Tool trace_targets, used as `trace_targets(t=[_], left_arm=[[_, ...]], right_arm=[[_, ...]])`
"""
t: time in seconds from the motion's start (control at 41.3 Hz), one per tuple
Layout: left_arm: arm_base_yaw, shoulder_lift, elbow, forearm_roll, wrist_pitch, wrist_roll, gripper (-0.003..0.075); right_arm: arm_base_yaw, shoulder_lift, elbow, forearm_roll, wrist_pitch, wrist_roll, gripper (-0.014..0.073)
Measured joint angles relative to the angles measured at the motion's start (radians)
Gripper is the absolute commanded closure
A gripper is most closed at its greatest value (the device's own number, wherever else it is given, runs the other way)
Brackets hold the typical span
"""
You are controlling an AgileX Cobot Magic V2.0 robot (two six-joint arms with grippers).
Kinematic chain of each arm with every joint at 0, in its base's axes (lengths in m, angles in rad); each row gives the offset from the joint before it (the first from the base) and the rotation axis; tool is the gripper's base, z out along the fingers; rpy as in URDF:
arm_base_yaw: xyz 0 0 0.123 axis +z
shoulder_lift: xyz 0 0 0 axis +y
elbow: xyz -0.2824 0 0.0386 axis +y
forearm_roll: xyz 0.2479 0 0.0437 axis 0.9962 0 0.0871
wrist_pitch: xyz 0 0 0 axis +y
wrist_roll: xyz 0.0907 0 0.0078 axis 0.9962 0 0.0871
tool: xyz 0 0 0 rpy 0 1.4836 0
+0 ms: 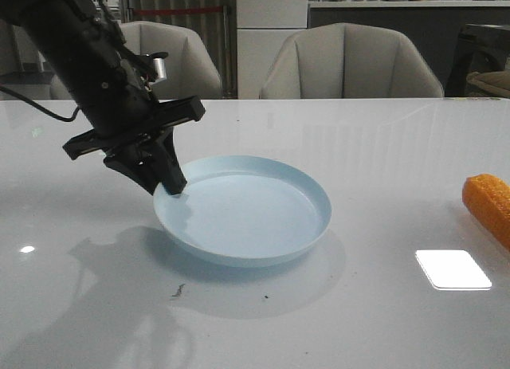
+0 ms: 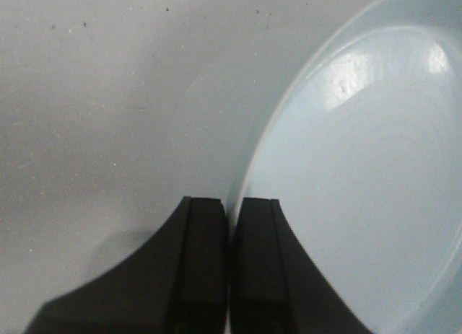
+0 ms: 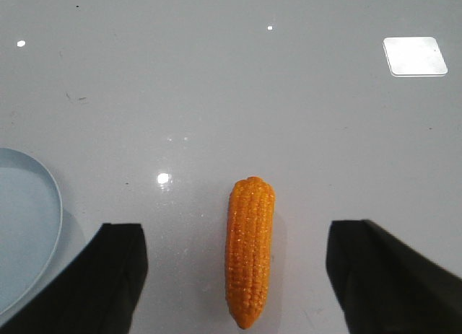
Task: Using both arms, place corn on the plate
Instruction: 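Grip the plate rim with the left gripper and slide it toward the table center, then release the plate and lift the left gripper away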
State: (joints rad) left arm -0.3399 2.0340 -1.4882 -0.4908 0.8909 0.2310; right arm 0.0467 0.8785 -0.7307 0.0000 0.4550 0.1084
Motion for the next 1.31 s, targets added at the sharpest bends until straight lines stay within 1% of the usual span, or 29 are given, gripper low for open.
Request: trace_targets(t=[0.024,0.097,0.169,0.194,0.266,0.315,0.435,0.629,0.774,0.895,0.992,1.113,1.21,1.306], left_arm=[[0.000,0.000,0.000,0.000,-0.002,0.003,0.0566],[0.000,0.000,0.000,0.000,-0.004,0.011,0.0468],[0.000,0.000,0.000,0.007,-0.004,0.014,0.0338],[0.000,0.000,0.000,0.009,-0.004,0.014,0.0283],[0.000,0.000,0.000,0.013,-0.004,0.015,0.0171],[0.000,0.000,0.000,0.013,-0.010,0.015,0.0140],[0.000,0.000,-0.015,0.013,0.000,0.024,0.0139],[0.000,-0.014,-0.093,0.020,0.031,0.122,0.0139],[0.002,-0.080,-0.165,0.061,0.019,0.137,0.0139],[0.035,-0.177,-0.188,0.104,0.003,0.143,0.0139],[0.085,-0.269,-0.190,0.164,0.006,0.128,0.0139],[0.178,-0.378,-0.190,0.215,0.031,0.120,0.0139],[0.272,-0.470,-0.184,0.227,0.041,0.119,0.0139],[0.367,-0.565,-0.141,0.255,0.029,0.119,0.0139]], right_arm=[[0.000,0.000,0.000,0.000,0.000,0.000,-0.0021],[0.000,0.000,0.000,0.000,0.000,0.000,-0.0021],[0.000,0.000,0.000,0.000,0.000,0.000,-0.0021],[0.000,0.000,0.000,0.000,0.000,0.000,-0.0021],[0.000,0.000,0.000,0.000,0.000,0.000,-0.0021],[0.000,0.000,0.000,0.000,0.000,0.000,-0.0021],[0.000,0.000,0.000,0.000,0.009,0.000,-0.0021],[0.000,0.000,0.000,0.000,0.040,0.000,-0.0021],[0.000,0.000,0.000,0.000,0.042,0.000,-0.0021],[0.000,0.000,0.000,0.000,0.042,0.000,-0.0021],[0.000,0.000,0.000,0.000,0.050,0.000,-0.0021],[0.000,0.000,0.000,0.000,0.082,0.000,-0.0021],[0.000,0.000,0.000,0.000,0.096,0.000,-0.0021],[0.000,0.000,0.000,0.000,0.098,0.000,-0.0021]])
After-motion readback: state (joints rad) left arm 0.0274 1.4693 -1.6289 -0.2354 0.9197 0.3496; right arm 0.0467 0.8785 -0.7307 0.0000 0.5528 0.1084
